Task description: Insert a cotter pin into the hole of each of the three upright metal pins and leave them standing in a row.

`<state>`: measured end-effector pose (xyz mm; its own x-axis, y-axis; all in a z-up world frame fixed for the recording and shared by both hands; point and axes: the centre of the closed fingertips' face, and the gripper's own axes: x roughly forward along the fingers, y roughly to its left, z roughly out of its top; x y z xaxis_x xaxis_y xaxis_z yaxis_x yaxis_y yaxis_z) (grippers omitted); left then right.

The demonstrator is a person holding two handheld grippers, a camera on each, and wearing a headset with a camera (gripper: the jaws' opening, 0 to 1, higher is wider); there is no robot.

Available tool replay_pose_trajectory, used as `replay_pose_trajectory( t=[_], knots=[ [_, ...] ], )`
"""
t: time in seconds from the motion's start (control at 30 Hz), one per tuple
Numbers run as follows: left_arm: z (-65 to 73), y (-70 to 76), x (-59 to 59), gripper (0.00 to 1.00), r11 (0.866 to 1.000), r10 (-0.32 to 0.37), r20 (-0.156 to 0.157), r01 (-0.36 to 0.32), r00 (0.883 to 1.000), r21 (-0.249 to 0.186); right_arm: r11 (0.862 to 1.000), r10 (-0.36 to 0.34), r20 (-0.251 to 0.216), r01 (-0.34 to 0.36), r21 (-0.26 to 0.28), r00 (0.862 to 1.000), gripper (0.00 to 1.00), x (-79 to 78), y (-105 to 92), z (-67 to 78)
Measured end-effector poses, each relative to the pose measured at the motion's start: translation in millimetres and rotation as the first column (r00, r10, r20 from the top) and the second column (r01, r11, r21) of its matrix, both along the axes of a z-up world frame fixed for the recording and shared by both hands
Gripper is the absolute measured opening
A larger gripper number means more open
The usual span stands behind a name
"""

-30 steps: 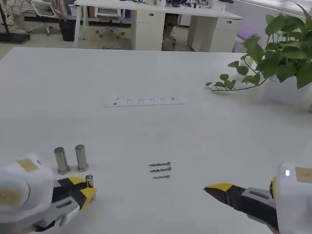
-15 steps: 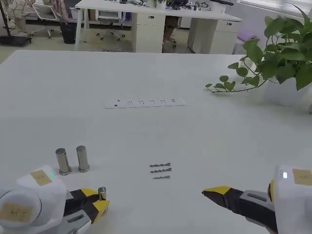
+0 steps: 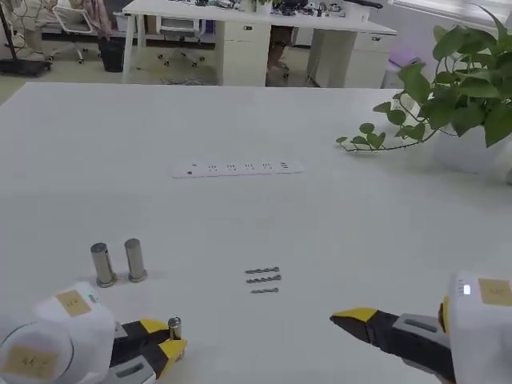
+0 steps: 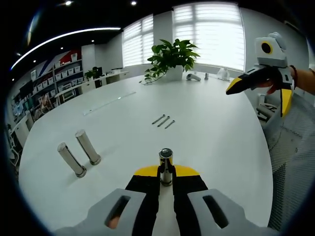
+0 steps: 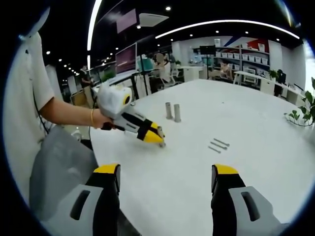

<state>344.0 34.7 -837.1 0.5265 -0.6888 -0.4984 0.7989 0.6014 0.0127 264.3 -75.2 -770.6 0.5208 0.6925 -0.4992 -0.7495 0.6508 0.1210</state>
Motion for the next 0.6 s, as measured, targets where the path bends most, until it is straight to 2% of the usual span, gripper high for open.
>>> replay_pose_trajectory(
  t=[0.3,0.5,0.6],
  knots=[
    [0.1,-2.9,1.5,0.07,1.0,-0.005,0.003,0.005,1.0,-0.023,1.0,-0.005,0.004,0.005,0.002,1.0,0.79,1.3,-0.7,0.2],
    [-0.3,-3.3,1.5,0.08,0.999,-0.006,-0.009,0.006,1.0,-0.031,1.0,0.0,-0.003,0.0,0.001,1.0,0.79,0.4,-0.5,-0.8],
    [-2.7,-2.9,0.9,0.15,1.0,-0.003,-0.018,0.002,1.0,-0.024,1.0,0.003,-0.003,-0.003,-0.001,1.0,0.79,0.7,-0.8,-0.9]
  ],
)
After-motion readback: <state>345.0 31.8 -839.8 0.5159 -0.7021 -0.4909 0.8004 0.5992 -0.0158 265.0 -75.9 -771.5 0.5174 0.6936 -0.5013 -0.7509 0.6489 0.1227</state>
